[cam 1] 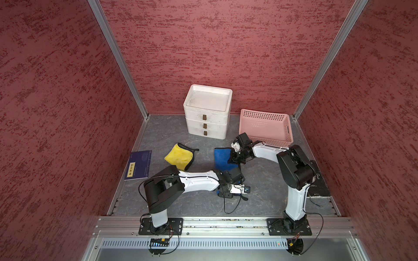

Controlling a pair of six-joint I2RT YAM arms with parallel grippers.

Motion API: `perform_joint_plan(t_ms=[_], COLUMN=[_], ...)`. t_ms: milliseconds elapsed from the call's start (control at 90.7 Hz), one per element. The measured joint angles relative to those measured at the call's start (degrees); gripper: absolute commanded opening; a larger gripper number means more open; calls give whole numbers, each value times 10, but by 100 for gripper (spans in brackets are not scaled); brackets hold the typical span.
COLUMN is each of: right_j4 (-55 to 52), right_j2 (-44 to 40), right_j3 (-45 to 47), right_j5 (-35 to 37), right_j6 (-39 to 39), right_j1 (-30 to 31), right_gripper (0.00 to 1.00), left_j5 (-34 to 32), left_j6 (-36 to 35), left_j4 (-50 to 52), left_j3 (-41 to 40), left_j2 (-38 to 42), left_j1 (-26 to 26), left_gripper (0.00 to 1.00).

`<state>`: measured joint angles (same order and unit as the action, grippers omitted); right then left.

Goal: Fold the square dishcloth
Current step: Fold the cleaning item at the center of the board.

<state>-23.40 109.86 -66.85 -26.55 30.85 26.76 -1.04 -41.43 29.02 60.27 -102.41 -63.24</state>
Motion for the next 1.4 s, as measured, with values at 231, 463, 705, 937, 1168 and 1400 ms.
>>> perform_joint_plan(t_ms=[231,463,705,937,1168,1400], right_j4=[-1,31,68,78,69,109], right_j2=[-135,-147,-94,-98,-119,-50], right_j3=[57,93,162,168,148,153], right_j5=[17,-7,-38,-74,-97,-134], right_j6=[18,29,39,38,33,38], right_j1=[39,131,138,132,93,81], right_gripper=[3,3,2,2,1,0], left_j5=[19,88,131,156,175,188], left_j6=[-2,-2,-7,-27,-61,-96], left_j4=[115,258,331,381,408,434], left_j3=[9,55,111,178,239,302], left_j2=[23,92,117,108,38,-9], left_j1=[4,1,6,60,119,162], left_gripper=[0,0,0,0,0,0])
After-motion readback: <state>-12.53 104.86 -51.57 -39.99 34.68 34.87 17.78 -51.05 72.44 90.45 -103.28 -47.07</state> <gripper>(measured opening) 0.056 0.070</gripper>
